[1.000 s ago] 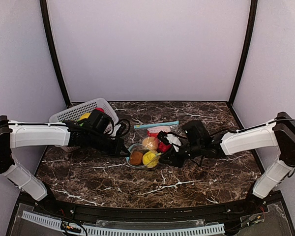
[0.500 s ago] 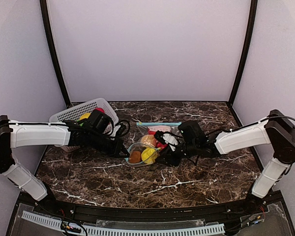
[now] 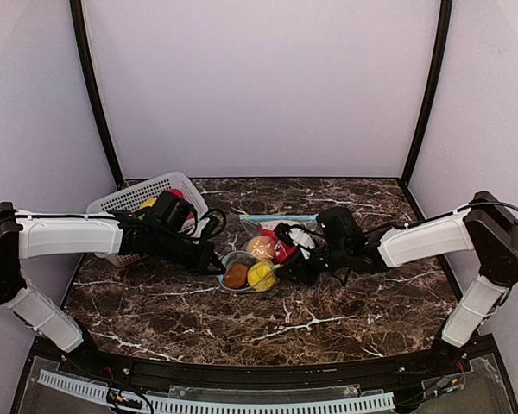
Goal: Place the food in the zip-top bag and seal the zipper
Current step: Adjust the zipper food storage bag at the center of the board.
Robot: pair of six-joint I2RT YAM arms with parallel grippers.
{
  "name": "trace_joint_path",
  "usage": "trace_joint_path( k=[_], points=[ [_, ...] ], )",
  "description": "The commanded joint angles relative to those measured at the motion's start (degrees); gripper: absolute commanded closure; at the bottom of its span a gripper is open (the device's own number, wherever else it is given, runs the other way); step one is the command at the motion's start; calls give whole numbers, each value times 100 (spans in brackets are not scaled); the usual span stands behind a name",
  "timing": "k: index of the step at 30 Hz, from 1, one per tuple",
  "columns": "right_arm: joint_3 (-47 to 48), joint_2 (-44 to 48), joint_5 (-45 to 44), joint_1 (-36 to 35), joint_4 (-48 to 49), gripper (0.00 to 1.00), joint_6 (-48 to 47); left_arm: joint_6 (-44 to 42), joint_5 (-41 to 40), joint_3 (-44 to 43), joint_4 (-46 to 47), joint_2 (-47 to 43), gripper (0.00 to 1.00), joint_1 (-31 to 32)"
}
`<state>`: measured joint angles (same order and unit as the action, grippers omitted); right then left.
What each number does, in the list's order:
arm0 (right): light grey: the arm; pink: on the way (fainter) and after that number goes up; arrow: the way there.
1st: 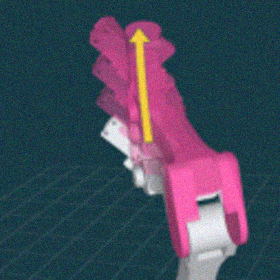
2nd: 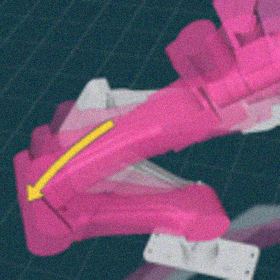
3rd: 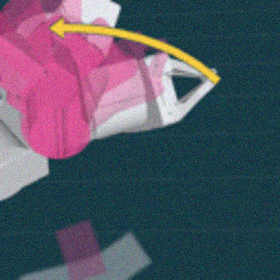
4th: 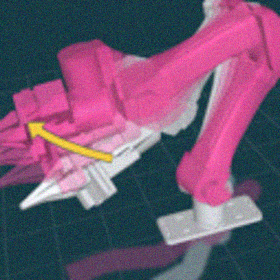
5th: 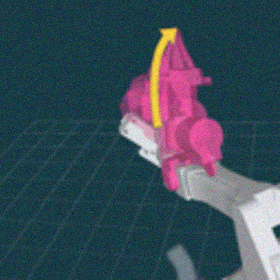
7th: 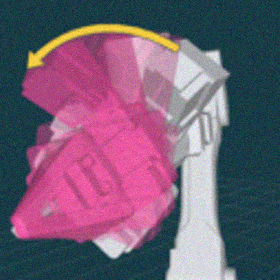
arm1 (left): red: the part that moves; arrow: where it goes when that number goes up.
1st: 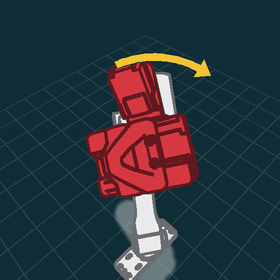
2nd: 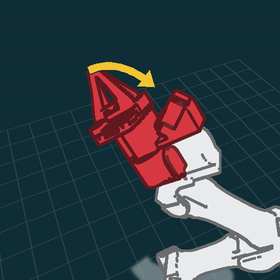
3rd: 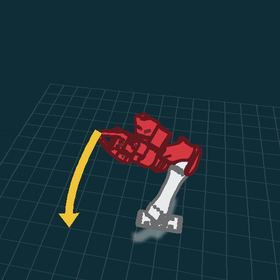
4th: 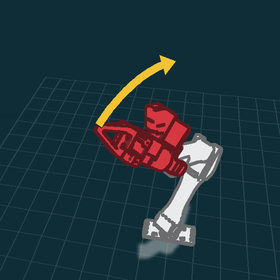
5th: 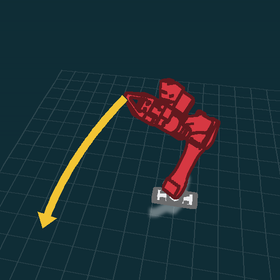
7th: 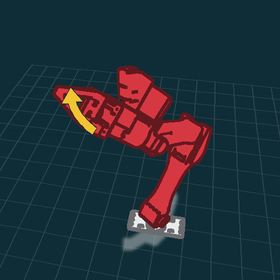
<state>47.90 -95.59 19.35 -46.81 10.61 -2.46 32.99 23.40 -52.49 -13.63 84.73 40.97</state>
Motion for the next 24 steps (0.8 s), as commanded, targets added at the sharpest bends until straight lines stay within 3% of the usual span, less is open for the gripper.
trace_joint_path(
  k=[1,6,10,17,21,24],
  points=[
    [258,-99,429,23,120,64,-106,-122,84,-88,-221,-14,99,-62],
    [415,-228,803,22,53,78,-188,-134,131,-94,-228,-17,99,-92],
    [495,-253,967,22,-34,100,-183,-175,159,-109,-298,-38,99,-129],
    [328,239,1502,-10,-358,100,82,-364,-179,42,-811,-504,99,-160],
    [338,388,1999,-153,-740,100,217,-596,73,405,-907,-1090,98,-128],
    [343,418,2197,-364,-836,100,312,-667,213,675,-1023,-1664,84,1]
  ],
)
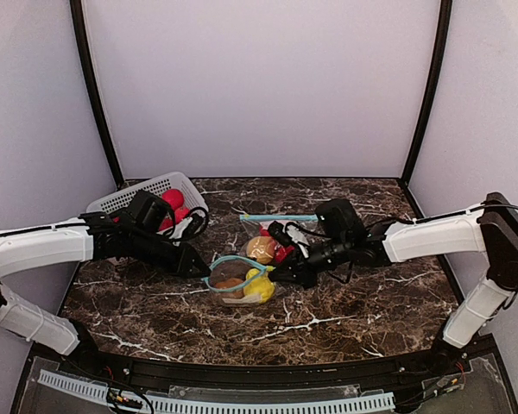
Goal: Place the food in the zip-top bag and seal the zipper
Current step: Adjust the zipper food storage bag at the center of the board, then hold the zipper from the zipper food storage bag.
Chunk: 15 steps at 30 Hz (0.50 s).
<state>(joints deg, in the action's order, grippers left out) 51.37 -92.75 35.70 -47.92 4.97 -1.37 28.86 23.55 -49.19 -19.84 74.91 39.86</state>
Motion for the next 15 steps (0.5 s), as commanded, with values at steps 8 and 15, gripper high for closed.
trace_joint_path(
  k=[8,15],
  points=[
    [-237,79,837,-594,252,100,807,-1059,-994,154,-1338,-1888,25,292],
    [-238,3,795,-595,268,100,849,-2468,-29,17,493,-1662,22,616]
  ],
)
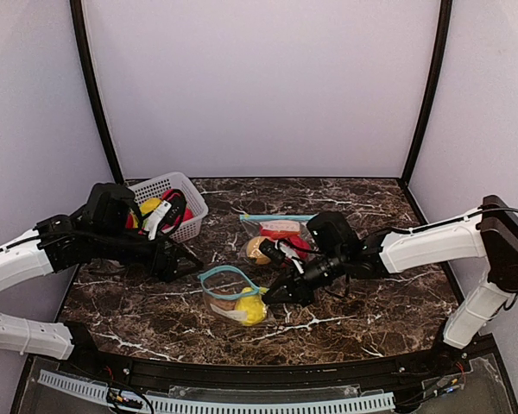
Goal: Place the food in the zip-top bag and seal the zipper
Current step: Hold the zipper from the zipper food storage bag.
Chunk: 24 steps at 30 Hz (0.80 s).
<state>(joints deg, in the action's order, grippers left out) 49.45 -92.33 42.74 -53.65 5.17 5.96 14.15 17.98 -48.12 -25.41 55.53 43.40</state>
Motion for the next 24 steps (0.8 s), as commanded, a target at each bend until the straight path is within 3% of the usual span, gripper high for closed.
trace_joint_path(
  k=[1,6,10,15,24],
  points=[
    [-35,-37,79,-23,247,100,123,-1196,766,-109,1507,386,22,330],
    [54,-93,59,-23,255,100,168,-1812,1521,-620,2077,1647,26,708],
    [116,-127,44,-20,265,100,203,-1946,1978,-882,2477,2261,36,756],
    [143,-96,-26,-15,269,100,180,-2047,2279,-936,2663,2786,51,758],
    [161,-70,-40,29,253,100,160,-2030,2449,-849,2750,3292,58,749]
  ],
)
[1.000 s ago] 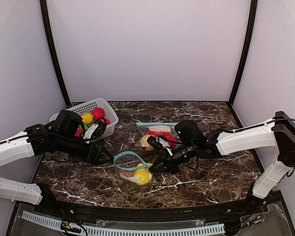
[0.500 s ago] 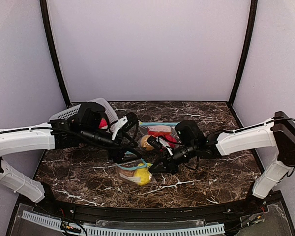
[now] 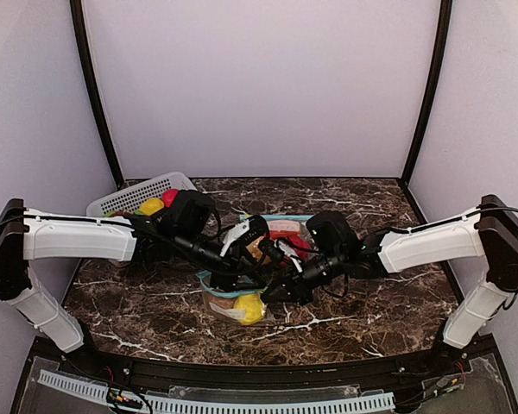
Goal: Place the food in the zip-top bag and seal the zipper
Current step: Hold the zipper from the zipper food storage bag.
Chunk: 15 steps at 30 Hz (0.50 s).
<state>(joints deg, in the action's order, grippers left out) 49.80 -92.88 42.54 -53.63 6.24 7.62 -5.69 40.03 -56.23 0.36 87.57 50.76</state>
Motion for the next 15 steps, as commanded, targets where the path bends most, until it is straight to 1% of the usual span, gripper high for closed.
trace_joint_path(
  k=[1,6,15],
  points=[
    [119,-5,-33,35,149,100,-6,-33,267,-34,187,121,59,13],
    [53,66,-45,92,195,100,19,17,260,91,240,154,65,13],
    [29,117,21,166,255,100,51,76,171,360,271,139,70,10]
  ],
)
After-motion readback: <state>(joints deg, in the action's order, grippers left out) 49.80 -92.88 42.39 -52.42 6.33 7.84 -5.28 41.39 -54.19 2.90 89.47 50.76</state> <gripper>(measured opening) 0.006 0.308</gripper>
